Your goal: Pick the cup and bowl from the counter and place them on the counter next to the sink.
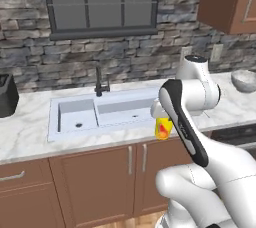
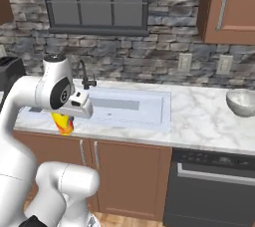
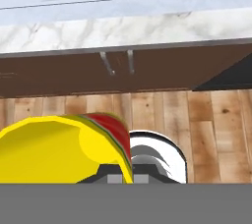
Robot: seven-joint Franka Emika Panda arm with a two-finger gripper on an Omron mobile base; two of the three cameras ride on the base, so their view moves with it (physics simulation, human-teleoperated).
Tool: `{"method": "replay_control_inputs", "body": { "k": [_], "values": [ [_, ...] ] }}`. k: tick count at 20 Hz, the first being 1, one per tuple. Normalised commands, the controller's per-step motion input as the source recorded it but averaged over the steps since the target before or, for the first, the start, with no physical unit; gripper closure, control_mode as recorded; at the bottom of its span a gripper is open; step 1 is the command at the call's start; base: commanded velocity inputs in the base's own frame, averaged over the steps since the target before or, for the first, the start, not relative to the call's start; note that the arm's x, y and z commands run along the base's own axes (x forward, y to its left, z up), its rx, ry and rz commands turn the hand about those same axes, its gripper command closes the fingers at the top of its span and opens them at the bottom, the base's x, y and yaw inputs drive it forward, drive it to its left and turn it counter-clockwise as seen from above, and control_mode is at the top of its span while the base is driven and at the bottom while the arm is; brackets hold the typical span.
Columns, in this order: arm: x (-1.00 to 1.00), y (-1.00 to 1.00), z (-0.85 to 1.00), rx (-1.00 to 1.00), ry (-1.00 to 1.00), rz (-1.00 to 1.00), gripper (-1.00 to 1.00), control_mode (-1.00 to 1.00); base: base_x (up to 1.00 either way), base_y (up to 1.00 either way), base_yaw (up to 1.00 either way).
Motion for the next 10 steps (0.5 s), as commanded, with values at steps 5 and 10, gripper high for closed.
{"method": "replay_control_inputs", "body": {
  "k": [5, 10],
  "values": [
    [0.00, 0.00, 0.00, 0.00, 0.00, 0.00, 1.00, 1.00, 0.58, 0.58, -0.01],
    [0.00, 0.00, 0.00, 0.00, 0.00, 0.00, 1.00, 1.00, 0.67, 0.39, 0.00]
  ]
}}
